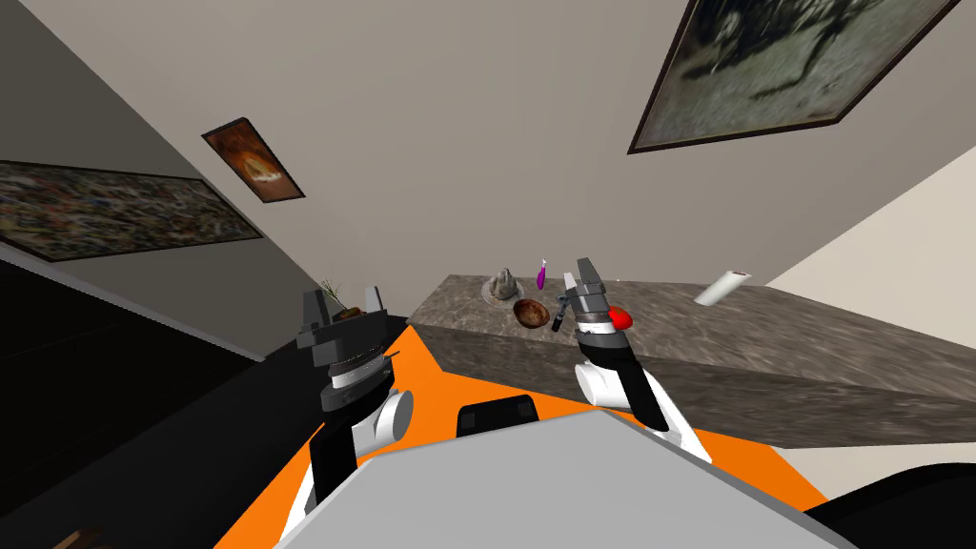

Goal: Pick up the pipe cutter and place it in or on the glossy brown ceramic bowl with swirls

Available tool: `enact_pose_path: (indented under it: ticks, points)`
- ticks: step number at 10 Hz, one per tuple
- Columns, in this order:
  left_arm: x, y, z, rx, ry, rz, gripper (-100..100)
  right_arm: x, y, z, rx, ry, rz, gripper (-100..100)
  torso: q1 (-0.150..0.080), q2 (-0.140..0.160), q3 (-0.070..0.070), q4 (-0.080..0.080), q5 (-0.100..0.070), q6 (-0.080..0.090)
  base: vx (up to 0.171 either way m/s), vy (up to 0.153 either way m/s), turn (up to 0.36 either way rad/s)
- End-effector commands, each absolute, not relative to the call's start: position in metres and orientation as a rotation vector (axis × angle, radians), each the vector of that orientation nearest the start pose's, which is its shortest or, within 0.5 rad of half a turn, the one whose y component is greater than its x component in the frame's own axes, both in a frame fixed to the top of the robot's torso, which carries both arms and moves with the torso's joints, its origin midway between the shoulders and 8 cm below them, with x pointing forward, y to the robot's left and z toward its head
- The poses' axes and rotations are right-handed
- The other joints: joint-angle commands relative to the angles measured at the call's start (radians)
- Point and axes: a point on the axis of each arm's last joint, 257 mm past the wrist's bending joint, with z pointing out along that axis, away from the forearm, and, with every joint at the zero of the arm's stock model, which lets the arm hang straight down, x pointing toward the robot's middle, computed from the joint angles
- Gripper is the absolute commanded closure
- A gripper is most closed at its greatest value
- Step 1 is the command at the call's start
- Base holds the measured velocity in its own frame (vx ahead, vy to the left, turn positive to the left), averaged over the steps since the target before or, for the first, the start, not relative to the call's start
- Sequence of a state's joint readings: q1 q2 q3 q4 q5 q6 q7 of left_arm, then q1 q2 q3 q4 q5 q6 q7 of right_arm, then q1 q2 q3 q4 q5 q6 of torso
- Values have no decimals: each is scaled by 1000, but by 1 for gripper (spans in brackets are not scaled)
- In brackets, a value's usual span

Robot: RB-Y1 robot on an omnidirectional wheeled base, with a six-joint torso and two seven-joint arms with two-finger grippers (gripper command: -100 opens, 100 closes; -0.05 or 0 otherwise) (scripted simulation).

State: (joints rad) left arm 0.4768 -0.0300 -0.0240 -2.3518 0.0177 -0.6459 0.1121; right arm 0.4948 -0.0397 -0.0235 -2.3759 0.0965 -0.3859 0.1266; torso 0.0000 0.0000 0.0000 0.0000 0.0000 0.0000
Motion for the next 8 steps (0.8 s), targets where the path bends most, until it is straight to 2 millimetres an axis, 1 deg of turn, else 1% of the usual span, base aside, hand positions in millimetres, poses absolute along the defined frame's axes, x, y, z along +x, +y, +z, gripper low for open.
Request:
enact_pose_path:
  ticks: [1, 3, 8]
  points:
    - [300, 268, 86, -527, 383, -1496, 0, 350, -272, 41, 553, 741, 1143, -100, 0, 0, 0, 0, 0, 0, -32, -84, -12]
    - [300, 268, 86, -527, 383, -1496, 0, 357, -274, 35, 588, 749, 1198, -100, -9, 5, 3, 1, -2, 0, -95, -141, 6]
    - [300, 268, 86, -527, 383, -1496, 0, 384, -278, 10, 748, 759, 1402, -100, -9, 5, 3, 1, -2, 0, -75, -125, 10]
